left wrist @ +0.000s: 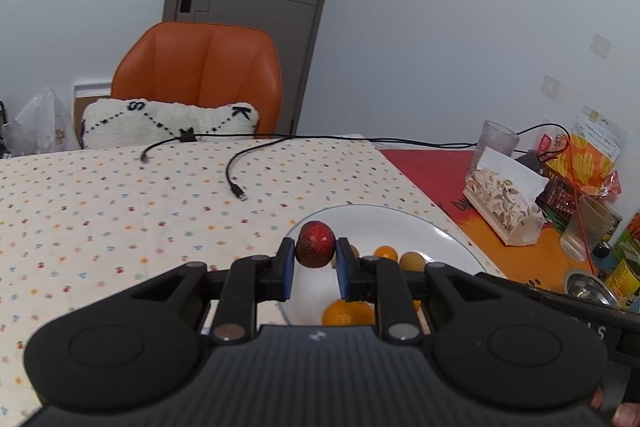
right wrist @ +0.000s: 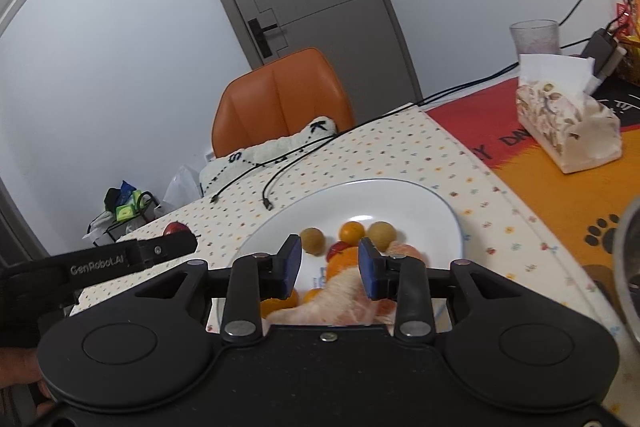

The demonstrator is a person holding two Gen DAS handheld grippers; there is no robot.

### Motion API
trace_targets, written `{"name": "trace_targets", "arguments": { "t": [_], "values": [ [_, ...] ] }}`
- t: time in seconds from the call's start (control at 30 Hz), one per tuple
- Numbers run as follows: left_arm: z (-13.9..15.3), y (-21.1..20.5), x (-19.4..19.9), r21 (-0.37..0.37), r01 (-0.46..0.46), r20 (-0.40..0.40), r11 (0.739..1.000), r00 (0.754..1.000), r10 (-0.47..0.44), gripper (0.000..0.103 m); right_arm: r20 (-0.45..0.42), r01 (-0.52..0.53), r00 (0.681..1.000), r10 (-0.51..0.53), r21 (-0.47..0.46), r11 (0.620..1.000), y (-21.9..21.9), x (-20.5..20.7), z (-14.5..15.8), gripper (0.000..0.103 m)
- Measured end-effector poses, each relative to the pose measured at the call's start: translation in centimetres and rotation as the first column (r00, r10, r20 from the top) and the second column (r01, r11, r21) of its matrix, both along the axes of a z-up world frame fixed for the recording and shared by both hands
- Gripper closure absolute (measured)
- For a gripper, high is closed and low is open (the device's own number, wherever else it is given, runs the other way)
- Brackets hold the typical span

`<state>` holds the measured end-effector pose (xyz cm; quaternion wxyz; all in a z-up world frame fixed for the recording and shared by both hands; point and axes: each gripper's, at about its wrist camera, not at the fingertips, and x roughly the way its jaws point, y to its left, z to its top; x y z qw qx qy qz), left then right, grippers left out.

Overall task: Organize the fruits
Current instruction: 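Carry the red apple and yellow orange over the white plate with both grippers, then open both grippers to release the apple and yellow orange onto the plate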

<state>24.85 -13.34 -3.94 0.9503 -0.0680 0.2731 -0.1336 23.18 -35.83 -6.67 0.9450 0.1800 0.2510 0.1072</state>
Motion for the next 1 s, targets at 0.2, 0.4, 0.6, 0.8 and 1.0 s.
{"name": "trace_targets", "arguments": {
  "t": [0.2, 0.4, 0.6, 0.8, 1.0],
  "values": [
    [-0.4, -1.1, 0.9, 0.002, 0.023, -0.015, 1.0, 1.0, -0.023, 0.082, -0.014, 0.012, 1.0, -0.012, -0.008, 1.0, -0.7, -0.4, -0.5, 0.069],
    [-0.4, -0.7, 0.7, 0.01, 0.004, -0.022, 1.0, 1.0, -0.004, 0.077, -0.021, 0.014, 1.0, -0.014, -0.011, 1.0, -0.8, -0.6, -0.8, 0.065],
    [-0.5, 0.4, 0.1, 0.016, -0.026, -0.037, 1.0, 0.999, 0.027, 0.07, -0.02, -0.005, 1.0, 0.005, -0.007, 1.0, -0.3, -0.5, -1.0, 0.062],
    [-0.3, 1.4, -1.0, 0.024, -0.043, -0.036, 0.999, 0.998, 0.044, 0.057, -0.026, -0.021, 0.999, 0.021, -0.004, 1.0, 0.4, -0.7, -1.1, 0.061],
    [0.1, 2.7, -2.2, 0.02, -0.073, -0.036, 0.997, 0.997, 0.074, 0.044, -0.014, -0.035, 0.999, 0.035, -0.006, 0.999, 1.2, -1.3, -0.6, 0.058]
  ]
}}
